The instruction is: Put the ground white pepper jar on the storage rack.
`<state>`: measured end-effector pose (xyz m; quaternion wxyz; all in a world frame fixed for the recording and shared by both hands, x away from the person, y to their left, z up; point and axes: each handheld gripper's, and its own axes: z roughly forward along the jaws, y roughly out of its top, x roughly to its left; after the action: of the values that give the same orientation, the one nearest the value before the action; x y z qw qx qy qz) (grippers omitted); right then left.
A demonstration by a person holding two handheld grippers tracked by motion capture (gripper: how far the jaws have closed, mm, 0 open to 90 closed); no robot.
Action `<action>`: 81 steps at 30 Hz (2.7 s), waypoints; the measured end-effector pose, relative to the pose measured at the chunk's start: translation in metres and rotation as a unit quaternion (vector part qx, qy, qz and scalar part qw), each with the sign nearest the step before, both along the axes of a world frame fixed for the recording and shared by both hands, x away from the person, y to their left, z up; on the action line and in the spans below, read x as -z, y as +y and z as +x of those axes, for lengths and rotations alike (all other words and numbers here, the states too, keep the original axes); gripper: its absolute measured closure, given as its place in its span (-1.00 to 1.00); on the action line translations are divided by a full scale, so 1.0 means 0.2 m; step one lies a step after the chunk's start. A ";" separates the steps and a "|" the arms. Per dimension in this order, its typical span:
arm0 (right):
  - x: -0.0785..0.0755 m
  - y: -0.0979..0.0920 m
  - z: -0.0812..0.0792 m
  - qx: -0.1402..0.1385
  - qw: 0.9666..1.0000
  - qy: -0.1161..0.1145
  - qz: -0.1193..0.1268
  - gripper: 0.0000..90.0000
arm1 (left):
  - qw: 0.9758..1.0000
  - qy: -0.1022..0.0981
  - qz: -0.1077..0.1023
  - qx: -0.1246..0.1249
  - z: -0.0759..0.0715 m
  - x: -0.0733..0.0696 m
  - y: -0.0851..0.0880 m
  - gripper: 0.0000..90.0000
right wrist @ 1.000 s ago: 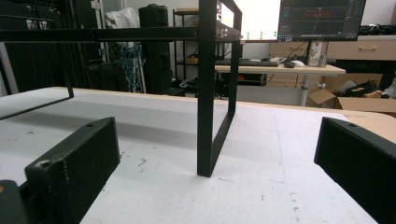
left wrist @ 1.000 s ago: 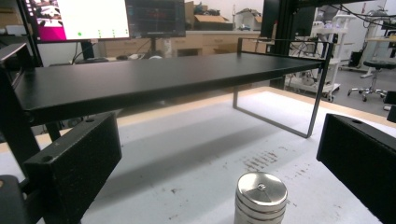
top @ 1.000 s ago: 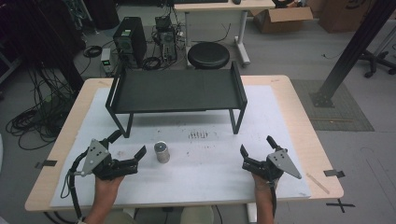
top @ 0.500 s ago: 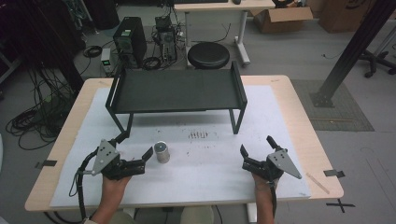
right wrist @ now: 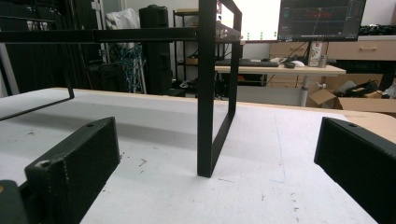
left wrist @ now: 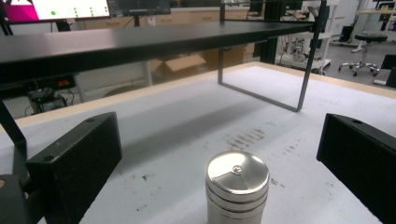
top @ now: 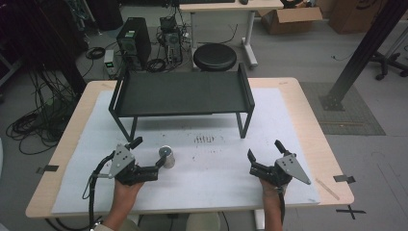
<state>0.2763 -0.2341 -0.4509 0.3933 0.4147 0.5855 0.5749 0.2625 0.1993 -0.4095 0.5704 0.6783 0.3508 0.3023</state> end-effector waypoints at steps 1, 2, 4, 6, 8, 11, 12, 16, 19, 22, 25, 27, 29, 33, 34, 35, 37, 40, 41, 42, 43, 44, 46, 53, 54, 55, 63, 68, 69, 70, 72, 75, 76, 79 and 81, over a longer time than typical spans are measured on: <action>0.00 0.00 0.00 0.000 1.000 0.000 0.000 -1.00 | 1.000 0.004 0.004 0.001 0.01 0.01 -0.01 -0.99; 0.00 0.00 0.00 0.000 1.000 0.000 0.000 -1.00 | 1.000 0.005 0.004 0.002 0.01 0.02 -0.01 -0.99; 0.00 0.00 0.00 0.000 1.000 0.000 0.000 -1.00 | 1.000 0.008 0.007 0.002 0.01 0.03 -0.02 -0.99; 0.00 0.00 0.00 0.000 1.000 0.000 0.001 -1.00 | 1.000 0.010 0.008 0.003 0.02 0.03 -0.02 -0.99; 0.00 0.00 0.00 0.000 1.000 0.000 0.000 -1.00 | 1.000 0.014 0.013 0.003 0.02 0.04 -0.03 -0.99; 0.00 0.00 0.00 0.000 1.000 0.000 0.001 -1.00 | 1.000 0.016 0.017 0.004 0.03 0.05 -0.04 -0.99; 0.00 0.00 0.00 0.000 1.000 0.000 0.001 -1.00 | 1.000 0.019 0.021 0.004 0.03 0.06 -0.05 -0.99; 0.00 0.00 0.00 0.000 1.000 0.000 0.001 -1.00 | 0.999 0.025 0.024 0.004 0.04 0.07 -0.06 -0.99; 0.00 0.00 0.00 0.000 1.000 0.000 0.001 -1.00 | 0.999 0.031 0.028 0.006 0.05 0.09 -0.08 -0.99; 0.00 0.00 0.00 -0.001 1.000 0.000 0.002 -1.00 | 0.999 0.037 0.034 0.010 0.06 0.10 -0.10 -0.98; 0.00 0.00 0.00 -0.001 1.000 0.000 0.002 -1.00 | 0.998 0.041 0.040 0.010 0.07 0.11 -0.10 -0.97; 0.00 0.00 0.00 -0.001 1.000 0.000 0.002 -1.00 | 0.998 0.044 0.043 0.010 0.07 0.12 -0.11 -0.97; 0.00 0.00 0.00 -0.001 1.000 0.000 0.002 -1.00 | 0.998 0.047 0.045 0.010 0.08 0.12 -0.11 -0.97; 0.00 0.00 0.00 -0.001 1.000 0.000 0.002 -1.00 | 0.997 0.054 0.050 0.011 0.09 0.13 -0.12 -0.97; 0.00 0.00 0.00 -0.001 1.000 0.000 0.002 -1.00 | 0.997 0.054 0.050 0.011 0.09 0.13 -0.12 -0.96; 0.00 0.00 0.00 -0.001 1.000 0.000 0.003 -1.00 | 0.997 0.056 0.052 0.010 0.09 0.13 -0.12 -0.96; 0.00 0.00 0.00 -0.001 1.000 0.000 0.003 -1.00 | 0.997 0.060 0.055 0.011 0.09 0.14 -0.12 -0.95; 0.00 0.00 0.00 -0.001 1.000 -0.002 0.003 -1.00 | 0.996 0.066 0.059 0.014 0.10 0.15 -0.13 -0.92; 0.00 0.00 0.00 -0.001 1.000 -0.002 0.003 -1.00 | 0.996 0.068 0.059 0.013 0.10 0.15 -0.13 -0.91; 0.00 0.00 0.00 -0.001 1.000 -0.002 0.003 -1.00 | 0.995 0.071 0.062 0.015 0.10 0.15 -0.13 -0.91; 0.00 0.00 0.00 -0.001 1.000 -0.002 0.003 -1.00 | 0.995 0.071 0.062 0.015 0.10 0.15 -0.13 -0.91; 0.00 0.00 0.00 -0.001 1.000 -0.002 0.004 -1.00 | 0.995 0.073 0.063 0.015 0.10 0.16 -0.14 -0.90; 0.00 0.00 0.00 -0.001 1.000 -0.002 0.004 -1.00 | 0.995 0.077 0.066 0.017 0.10 0.16 -0.14 -0.90; 0.00 0.00 0.00 -0.001 1.000 -0.003 0.004 -1.00 | 0.995 0.081 0.056 0.018 0.10 0.17 -0.13 -0.81; 0.00 0.00 0.00 -0.001 1.000 -0.003 0.004 -1.00 | 0.995 0.081 0.057 0.018 0.10 0.17 -0.13 -0.78; 0.00 0.00 0.00 -0.001 1.000 -0.003 0.004 -1.00 | 0.995 0.080 0.056 0.020 0.10 0.17 -0.13 -0.76; 0.00 0.00 0.00 -0.001 1.000 -0.004 0.004 -1.00 | 0.994 0.087 0.054 0.035 0.11 0.17 -0.13 -0.44; 0.00 0.00 0.00 -0.001 1.000 -0.004 0.004 -1.00 | 0.994 0.086 0.060 0.042 0.11 0.17 -0.13 -0.21; 0.00 0.00 0.00 -0.001 1.000 -0.004 0.004 -1.00 | 0.994 0.086 0.060 0.042 0.11 0.17 -0.13 -0.18; 0.00 -0.01 0.00 -0.001 1.000 -0.004 0.004 -1.00 | 0.993 0.086 0.061 0.043 0.11 0.17 -0.13 -0.15; 0.00 0.00 0.00 -0.001 1.000 -0.004 0.004 -1.00 | 0.994 0.087 0.061 0.042 0.11 0.17 -0.13 -0.11; 0.00 0.00 0.00 -0.001 1.000 -0.003 0.004 -1.00 | 0.994 0.091 0.050 0.042 0.12 0.17 -0.12 -0.01; 0.00 0.00 0.00 -0.001 1.000 -0.003 0.004 -1.00 | 0.994 0.091 0.050 0.042 0.12 0.17 -0.12 0.01; 0.00 0.00 0.00 -0.001 1.000 -0.003 0.004 -1.00 | 0.994 0.088 0.050 0.042 0.12 0.17 -0.12 0.08; 0.00 0.00 0.00 -0.001 1.000 -0.003 0.004 -1.00 | 0.994 0.088 0.050 0.043 0.12 0.17 -0.12 0.08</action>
<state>0.2758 -0.2351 -0.4512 0.3926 0.4141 0.5824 0.5790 0.2862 0.1752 -0.4443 0.5148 0.7448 0.3545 0.2336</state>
